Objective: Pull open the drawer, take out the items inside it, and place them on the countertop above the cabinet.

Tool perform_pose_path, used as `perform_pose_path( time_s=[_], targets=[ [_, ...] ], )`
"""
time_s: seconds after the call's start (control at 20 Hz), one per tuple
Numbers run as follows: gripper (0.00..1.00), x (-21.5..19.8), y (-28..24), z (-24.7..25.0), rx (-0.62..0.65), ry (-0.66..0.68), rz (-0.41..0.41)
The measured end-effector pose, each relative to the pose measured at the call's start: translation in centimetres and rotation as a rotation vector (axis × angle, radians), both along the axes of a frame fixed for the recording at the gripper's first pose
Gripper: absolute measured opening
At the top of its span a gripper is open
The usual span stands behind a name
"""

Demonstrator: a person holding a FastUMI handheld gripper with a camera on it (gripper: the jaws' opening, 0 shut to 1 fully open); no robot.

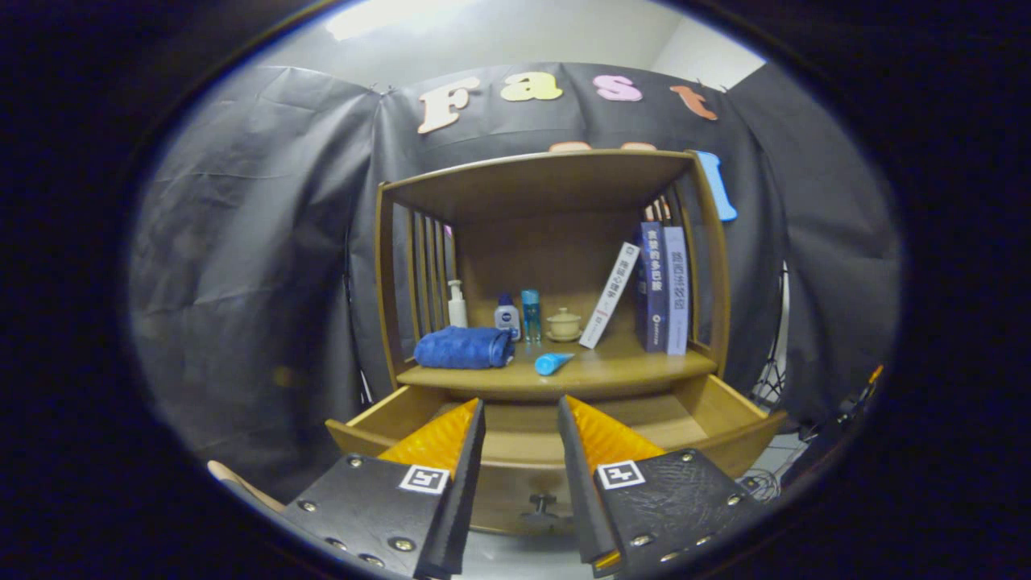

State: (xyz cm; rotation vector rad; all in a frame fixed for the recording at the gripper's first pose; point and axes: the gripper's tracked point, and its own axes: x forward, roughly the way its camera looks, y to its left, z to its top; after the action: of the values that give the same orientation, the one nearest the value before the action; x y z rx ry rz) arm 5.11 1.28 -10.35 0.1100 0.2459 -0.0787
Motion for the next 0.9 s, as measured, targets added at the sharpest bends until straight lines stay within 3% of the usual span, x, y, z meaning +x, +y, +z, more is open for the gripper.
perform_pose_path(
  time_s=[0.3,0.65,0.9],
  targets=[
    [0.99,-3.7,0.0,-3.0,-0.078,0.001,-0.039],
    [0.99,-4.3,0.9,-7.6,-0.205,0.052,-0.011],
    [0.98,-3.8,0.1,-9.4,-0.205,0.089,-0.036]
  ],
)
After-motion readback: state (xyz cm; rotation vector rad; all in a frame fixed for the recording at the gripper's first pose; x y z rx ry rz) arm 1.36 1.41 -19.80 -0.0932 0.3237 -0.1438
